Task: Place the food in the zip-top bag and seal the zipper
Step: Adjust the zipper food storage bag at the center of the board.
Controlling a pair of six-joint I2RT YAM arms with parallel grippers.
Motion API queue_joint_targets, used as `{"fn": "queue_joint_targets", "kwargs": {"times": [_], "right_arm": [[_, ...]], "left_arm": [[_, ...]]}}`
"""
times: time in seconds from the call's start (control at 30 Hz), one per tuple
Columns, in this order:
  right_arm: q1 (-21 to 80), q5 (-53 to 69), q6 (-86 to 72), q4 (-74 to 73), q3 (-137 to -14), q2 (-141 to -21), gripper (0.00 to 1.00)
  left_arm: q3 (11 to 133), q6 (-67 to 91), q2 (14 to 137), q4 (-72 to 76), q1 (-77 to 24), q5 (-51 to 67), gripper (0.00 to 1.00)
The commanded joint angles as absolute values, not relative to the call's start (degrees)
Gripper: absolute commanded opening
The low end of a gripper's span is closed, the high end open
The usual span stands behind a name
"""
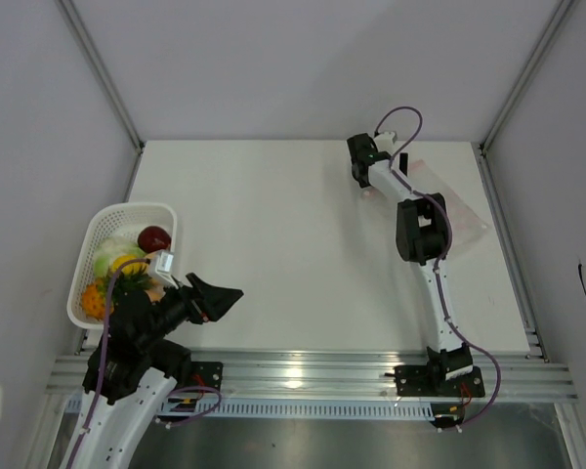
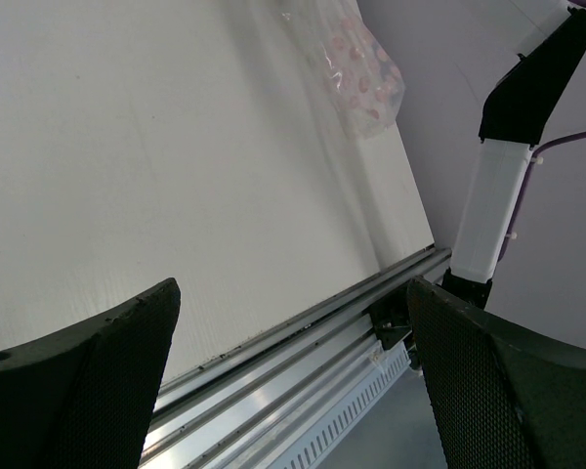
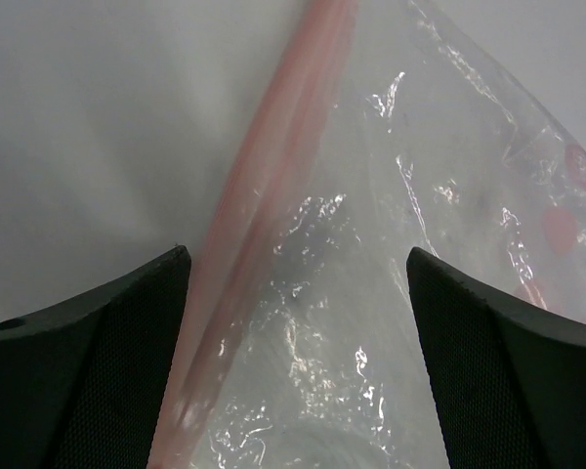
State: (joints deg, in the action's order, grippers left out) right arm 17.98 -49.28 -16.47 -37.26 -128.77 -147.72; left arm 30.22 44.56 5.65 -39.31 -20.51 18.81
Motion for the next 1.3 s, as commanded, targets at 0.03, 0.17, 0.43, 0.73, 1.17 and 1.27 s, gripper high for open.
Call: {"fn": "queue_joint_targets", "kwargs": {"times": [0.03,0.17,0.43,0.73,1.17,1.27], "right_arm": [[17.4,-50.8,-19.7,-39.4,-120.9,-139.9,0.92],[17.2,-51.8,-19.9,-38.3,-114.6,-136.1,0.82],[16.1,-49.3,-20.7,-34.5,-102.1,-127.8,0.78],[16.7,-46.1,-23.1,-34.3,-84.6,-115.9,0.82],[14.8,-48.0,-22.2,-34.7,-82.4,-112.1,0.81],[14.4,-46.8,-19.9,-31.9,-81.7,-112.1,0.81]], "left_arm": [[29.8,44.5,4.7,-38.7,-20.8,20.0,0.99],[29.4,45.0,4.0,-38.6,-20.8,20.6,0.99],[28.7,45.4,3.0,-39.0,-20.8,21.2,1.0],[27.9,46.1,1.8,-39.3,-20.8,21.5,0.99],[27.5,46.7,2.1,-38.4,-20.8,22.5,1.0],[27.6,46.5,2.0,-38.5,-20.8,22.2,0.99]]}}
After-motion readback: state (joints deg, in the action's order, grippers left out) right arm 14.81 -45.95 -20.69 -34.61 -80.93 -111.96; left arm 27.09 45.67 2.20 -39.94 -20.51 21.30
